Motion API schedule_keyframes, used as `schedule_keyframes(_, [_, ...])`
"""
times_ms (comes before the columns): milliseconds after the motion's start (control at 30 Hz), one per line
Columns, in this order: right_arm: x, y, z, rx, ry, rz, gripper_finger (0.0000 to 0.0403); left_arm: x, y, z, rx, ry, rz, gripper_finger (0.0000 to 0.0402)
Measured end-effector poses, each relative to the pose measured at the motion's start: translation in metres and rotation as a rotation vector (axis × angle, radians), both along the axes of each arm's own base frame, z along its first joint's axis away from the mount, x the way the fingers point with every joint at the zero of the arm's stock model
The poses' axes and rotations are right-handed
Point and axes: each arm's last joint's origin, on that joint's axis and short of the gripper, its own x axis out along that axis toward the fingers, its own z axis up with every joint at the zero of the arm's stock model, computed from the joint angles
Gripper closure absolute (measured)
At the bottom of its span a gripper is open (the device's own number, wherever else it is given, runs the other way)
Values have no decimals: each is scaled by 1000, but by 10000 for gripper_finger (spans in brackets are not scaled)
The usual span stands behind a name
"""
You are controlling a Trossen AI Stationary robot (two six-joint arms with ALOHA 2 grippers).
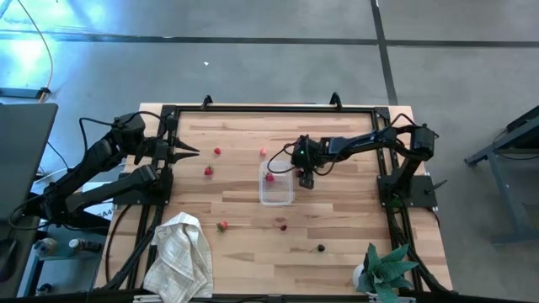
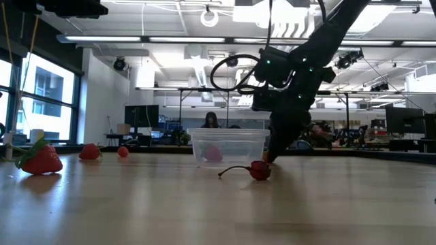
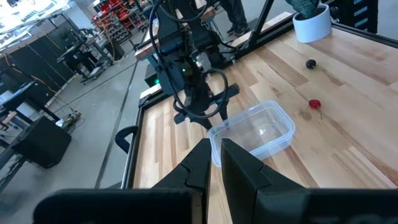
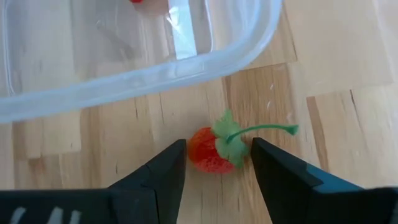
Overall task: Pick and placing Produce into tupperware
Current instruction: Put the strawberry into the transparent bin
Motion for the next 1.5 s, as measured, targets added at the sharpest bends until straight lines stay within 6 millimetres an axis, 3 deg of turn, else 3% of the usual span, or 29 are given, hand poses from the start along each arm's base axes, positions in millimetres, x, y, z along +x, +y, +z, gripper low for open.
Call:
schedule_keyframes(367, [1,0,0,5,-6,-28,229,0,0,0,0,0,0,373])
schedule_keyframes(700, [1,-1,0,-11,-3,-26,279,0,0,0,0,0,0,373])
schedule_keyframes(1100, [-3,-1,4,-17,9,-32,285,0,0,0,0,0,-1,373])
schedule_keyframes(1333, [-2,-7,28,-30,71,-45,286,0,0,0,0,0,0,373])
schedule_keyframes(1500, [4,-11,59,-85,79,-39,286,0,0,0,0,0,0,373])
